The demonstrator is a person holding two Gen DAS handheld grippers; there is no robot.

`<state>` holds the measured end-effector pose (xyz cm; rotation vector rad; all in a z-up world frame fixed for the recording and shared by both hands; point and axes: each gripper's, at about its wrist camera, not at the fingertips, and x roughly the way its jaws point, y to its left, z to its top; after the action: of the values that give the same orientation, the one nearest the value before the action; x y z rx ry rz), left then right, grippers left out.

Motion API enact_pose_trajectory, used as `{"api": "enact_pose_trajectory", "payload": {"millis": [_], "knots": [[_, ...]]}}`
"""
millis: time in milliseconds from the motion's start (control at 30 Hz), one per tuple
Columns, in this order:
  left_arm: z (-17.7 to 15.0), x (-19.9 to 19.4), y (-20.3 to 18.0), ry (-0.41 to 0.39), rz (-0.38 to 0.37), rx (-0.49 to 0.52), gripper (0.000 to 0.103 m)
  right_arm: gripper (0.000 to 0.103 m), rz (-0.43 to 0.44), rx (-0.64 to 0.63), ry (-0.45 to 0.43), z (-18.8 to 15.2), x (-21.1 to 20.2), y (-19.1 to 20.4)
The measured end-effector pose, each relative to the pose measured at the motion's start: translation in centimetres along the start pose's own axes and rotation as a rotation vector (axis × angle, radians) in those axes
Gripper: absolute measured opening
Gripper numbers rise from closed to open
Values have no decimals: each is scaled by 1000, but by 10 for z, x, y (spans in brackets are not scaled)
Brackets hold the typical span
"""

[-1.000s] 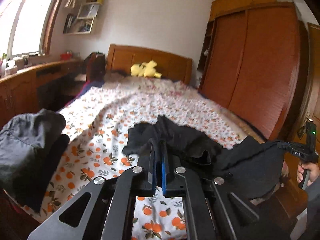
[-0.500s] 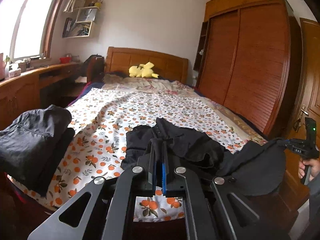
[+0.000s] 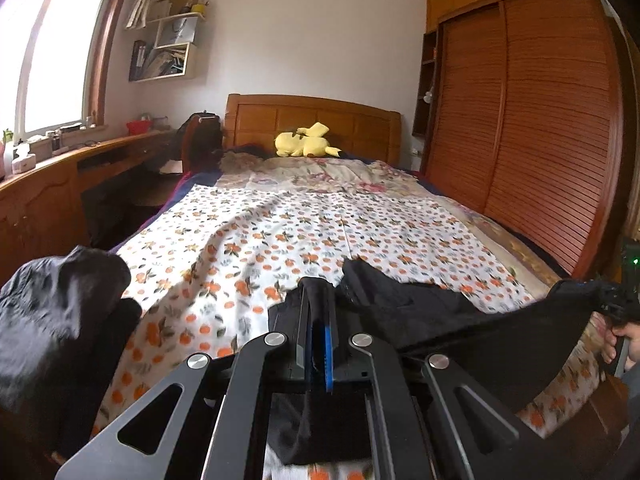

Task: Fold large clothes
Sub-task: 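Lift the hem with both grippers and fold it toward the collar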

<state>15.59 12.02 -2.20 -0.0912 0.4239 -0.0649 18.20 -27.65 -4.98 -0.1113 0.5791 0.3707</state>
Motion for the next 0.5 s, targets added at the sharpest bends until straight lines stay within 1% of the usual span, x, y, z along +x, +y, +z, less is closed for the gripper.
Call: {"api": "enact_pose_trajectory", "payload": {"millis": [133, 233, 267, 300, 400, 500], "knots": [[27, 42, 7, -10, 31, 12, 4, 9, -32, -26, 8, 33, 47, -12], [50, 79, 12, -4, 52, 34, 4, 9, -67, -43, -2, 61, 81, -18], [56, 93, 13, 5, 69, 46, 4, 9, -77, -44, -5, 68, 90, -20], [62, 105, 15, 14, 86, 57, 5, 9, -87, -40, -7, 76, 102, -25], [76, 134, 20, 19, 106, 69, 5, 9, -131, -22, -10, 98, 140, -34], [86, 159, 28, 25, 114, 68, 5, 9, -175, 8, -7, 112, 175, -42]]}}
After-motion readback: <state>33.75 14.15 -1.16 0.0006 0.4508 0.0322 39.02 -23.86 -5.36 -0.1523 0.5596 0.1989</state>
